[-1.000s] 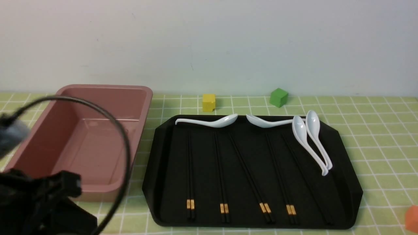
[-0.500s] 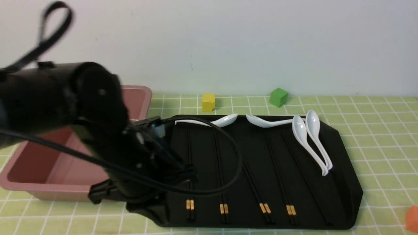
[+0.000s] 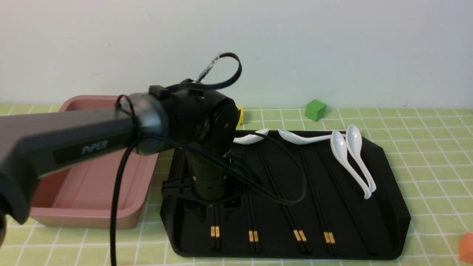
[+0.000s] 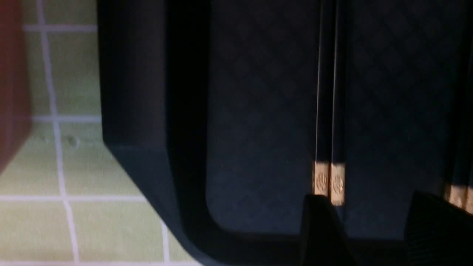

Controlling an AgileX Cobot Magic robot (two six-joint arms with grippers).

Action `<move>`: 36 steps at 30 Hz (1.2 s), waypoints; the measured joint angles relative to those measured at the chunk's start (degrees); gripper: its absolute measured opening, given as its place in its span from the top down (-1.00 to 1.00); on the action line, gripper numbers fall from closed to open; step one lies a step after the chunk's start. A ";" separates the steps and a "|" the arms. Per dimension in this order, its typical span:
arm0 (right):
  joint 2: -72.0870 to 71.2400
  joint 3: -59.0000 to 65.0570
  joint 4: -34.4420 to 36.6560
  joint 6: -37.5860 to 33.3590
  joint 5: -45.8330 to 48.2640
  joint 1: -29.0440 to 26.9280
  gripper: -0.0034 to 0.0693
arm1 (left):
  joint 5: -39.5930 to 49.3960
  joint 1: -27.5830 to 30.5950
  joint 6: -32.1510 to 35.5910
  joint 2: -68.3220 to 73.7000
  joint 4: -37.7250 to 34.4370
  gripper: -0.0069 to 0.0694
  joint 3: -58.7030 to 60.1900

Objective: On green tablecloth take chopsticks from black tray and put them in box.
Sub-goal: 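Reach over to the black tray and grasp a pair of chopsticks with the left gripper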

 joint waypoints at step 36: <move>0.00 0.00 0.00 0.00 0.00 0.00 0.25 | 9.61 8.93 1.88 -15.53 -1.49 0.50 -9.74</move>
